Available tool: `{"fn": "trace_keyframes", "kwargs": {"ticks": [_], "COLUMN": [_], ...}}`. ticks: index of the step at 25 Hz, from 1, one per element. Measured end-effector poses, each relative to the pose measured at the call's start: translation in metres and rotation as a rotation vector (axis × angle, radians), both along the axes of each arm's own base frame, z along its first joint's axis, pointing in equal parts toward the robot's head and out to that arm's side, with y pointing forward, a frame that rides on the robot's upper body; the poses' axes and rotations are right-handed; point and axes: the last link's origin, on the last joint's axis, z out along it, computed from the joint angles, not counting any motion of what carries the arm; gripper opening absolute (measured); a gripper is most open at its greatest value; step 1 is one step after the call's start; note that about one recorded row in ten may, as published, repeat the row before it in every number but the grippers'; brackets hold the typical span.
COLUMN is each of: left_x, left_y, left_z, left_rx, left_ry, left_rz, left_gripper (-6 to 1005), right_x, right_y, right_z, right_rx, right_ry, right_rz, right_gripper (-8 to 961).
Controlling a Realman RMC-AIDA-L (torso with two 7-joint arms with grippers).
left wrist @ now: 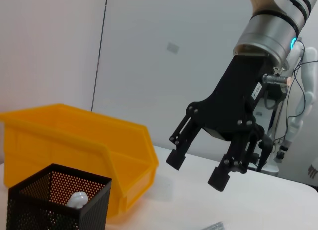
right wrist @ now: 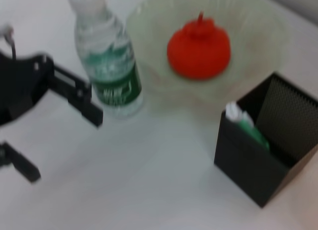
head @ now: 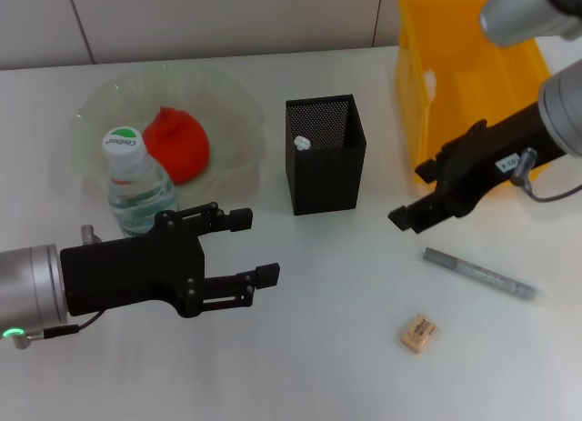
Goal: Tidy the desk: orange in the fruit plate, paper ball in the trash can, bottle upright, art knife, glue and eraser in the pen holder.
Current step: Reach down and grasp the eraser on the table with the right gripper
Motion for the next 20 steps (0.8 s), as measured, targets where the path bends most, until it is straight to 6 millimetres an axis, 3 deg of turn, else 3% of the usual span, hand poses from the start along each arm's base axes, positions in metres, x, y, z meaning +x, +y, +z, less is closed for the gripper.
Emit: {"fn": "trace_keyframes", "kwargs": {"ticks": [12,20], "left_x": [0.002,0.002], "left_y": [-0.002,-0.001], "left_z": [0.001,0.002], "left_rx": [0.021,0.034], "left_ry": [0.002,-0.01], "left_rz": [-0.066,-0.063], "left_gripper": [793,790], "right_x": [-0.004,-0.001], "right_y": [0.0,0.0], "right_z": [-0.027,-0.041], "right_rx": [-0.045,-0.105], "right_ry": [-0.194,-0.208], "right_rz": [-0.011,-0.08], "right_gripper": [752,752]}}
